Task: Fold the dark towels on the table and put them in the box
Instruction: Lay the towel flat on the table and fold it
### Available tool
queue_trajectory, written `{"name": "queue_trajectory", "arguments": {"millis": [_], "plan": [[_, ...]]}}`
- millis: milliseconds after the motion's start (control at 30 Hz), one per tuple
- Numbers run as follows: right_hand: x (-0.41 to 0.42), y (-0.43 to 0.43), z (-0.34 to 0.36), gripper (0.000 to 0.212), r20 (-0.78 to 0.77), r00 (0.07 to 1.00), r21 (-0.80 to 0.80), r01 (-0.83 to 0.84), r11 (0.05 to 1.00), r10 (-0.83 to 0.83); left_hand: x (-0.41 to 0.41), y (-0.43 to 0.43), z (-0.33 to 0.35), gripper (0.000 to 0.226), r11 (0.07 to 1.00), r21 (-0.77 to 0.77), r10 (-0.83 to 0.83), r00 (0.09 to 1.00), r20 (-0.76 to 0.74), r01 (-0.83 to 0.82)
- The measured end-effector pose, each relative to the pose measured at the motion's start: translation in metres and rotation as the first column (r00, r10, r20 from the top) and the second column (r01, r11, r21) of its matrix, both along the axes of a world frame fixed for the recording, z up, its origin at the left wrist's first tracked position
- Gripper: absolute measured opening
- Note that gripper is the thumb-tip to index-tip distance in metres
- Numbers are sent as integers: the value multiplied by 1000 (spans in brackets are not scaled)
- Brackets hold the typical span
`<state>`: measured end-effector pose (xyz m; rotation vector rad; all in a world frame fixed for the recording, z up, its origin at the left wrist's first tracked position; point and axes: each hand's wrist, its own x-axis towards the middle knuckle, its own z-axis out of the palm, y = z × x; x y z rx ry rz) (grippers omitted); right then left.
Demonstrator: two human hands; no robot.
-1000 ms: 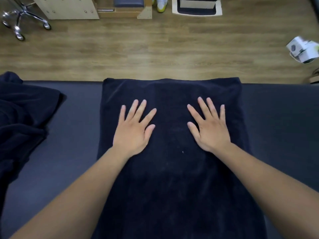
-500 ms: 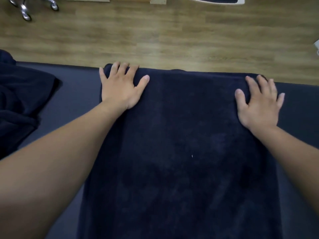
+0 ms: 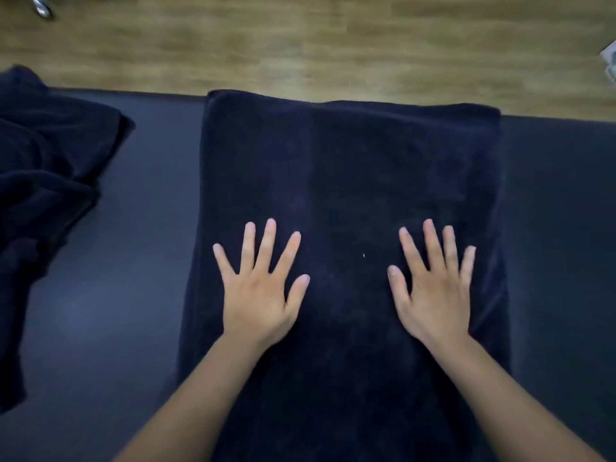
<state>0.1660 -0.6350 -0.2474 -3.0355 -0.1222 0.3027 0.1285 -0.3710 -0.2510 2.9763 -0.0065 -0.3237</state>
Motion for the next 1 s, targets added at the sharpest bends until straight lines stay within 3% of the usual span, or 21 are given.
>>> {"name": "queue_trajectory", "arguments": {"millis": [300,533,667,733,833,933,1000], "plan": [[73,10,-1,59,-53,999,-85,-2,996,-2,70,6,-3,61,998,55,23,999,-22,-22],[161,14,-2,60,-37,999,-82,7,997,-10,162,11,1,61,999,49,23,999,-27,-22],[188,10,11,61,-128,992,-7,-4,1000,3,192,13,13,64,999,34,14,995,-96,-11],[164,9,17,59,-68,998,87,1,996,5,173,7,20,68,999,44,-9,1000,-16,9],[68,8,19,58,-2,1000,172,-19,985,19,80,-10,24,66,997,32,-69,993,100,66],[-41,-7,10,58,-61,998,141,17,990,-9,-26,-14,12,63,1000,0,-26,999,34,26],[-64,-20,5,60,-99,995,66,34,997,-27,-38,-6,5,61,1000,-10,2,1000,-11,-3]]}}
